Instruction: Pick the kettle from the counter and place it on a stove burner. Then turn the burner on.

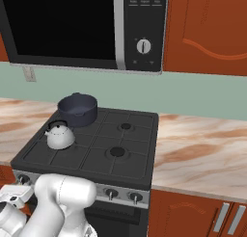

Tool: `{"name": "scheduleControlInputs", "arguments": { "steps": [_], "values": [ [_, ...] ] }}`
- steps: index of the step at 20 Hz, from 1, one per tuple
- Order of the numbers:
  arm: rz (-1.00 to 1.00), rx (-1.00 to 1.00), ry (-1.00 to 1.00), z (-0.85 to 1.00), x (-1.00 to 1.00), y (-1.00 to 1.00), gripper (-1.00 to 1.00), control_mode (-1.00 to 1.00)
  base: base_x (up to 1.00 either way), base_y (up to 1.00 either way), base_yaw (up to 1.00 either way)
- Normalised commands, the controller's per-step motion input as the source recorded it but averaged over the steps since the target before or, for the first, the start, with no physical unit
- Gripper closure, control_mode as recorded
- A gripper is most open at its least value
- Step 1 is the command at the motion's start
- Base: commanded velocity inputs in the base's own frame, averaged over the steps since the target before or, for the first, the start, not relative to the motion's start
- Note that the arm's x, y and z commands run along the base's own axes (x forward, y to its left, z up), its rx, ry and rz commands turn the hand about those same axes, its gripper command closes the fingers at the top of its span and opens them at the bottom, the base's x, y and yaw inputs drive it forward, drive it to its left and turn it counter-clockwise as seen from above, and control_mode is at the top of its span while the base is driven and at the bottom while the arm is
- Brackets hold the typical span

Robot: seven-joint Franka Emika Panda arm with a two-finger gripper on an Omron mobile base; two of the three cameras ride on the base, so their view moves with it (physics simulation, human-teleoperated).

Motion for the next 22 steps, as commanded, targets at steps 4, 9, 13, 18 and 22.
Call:
{"name": "scheduleControlInputs", "arguments": {
  "steps": [4,9,13,18,22],
  "values": [
    [0.0,0.0,0.0,0.0,0.12,0.01,-1.0,-1.0,0.0,0.0,0.0],
    [0.0,0.0,0.0,0.0,0.01,0.0,-1.0,-1.0,0.0,0.0,0.0],
    [0.0,0.0,0.0,0.03,0.0,0.01,-1.0,-1.0,0.0,0.0,0.0],
    [0.0,0.0,0.0,0.17,0.0,0.0,-1.0,-1.0,0.0,0.0,0.0],
    [0.0,0.0,0.0,0.19,0.0,0.0,-1.0,-1.0,0.0,0.0,0.0]
  ]
}}
